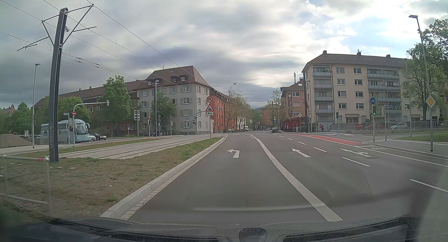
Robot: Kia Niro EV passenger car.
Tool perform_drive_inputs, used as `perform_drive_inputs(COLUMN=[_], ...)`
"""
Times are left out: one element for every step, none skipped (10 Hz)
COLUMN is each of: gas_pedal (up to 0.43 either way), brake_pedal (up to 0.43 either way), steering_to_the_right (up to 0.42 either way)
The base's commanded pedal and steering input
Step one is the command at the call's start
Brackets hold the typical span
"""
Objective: Follow the waypoints while adhering to traffic rules and regulations
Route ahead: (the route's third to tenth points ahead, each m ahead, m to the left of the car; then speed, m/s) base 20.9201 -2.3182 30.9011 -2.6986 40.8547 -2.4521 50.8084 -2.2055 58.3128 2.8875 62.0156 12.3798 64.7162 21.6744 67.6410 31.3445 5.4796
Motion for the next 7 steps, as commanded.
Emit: perform_drive_inputs(gas_pedal=[0.26, 0.26, 0.26, 0.26, 0.26, 0.26, 0.26], brake_pedal=[0.0, 0.0, 0.0, 0.0, 0.0, 0.0, 0.0], steering_to_the_right=[0.01, 0.01, 0.008, 0.007, 0.006, 0.007, 0.006])
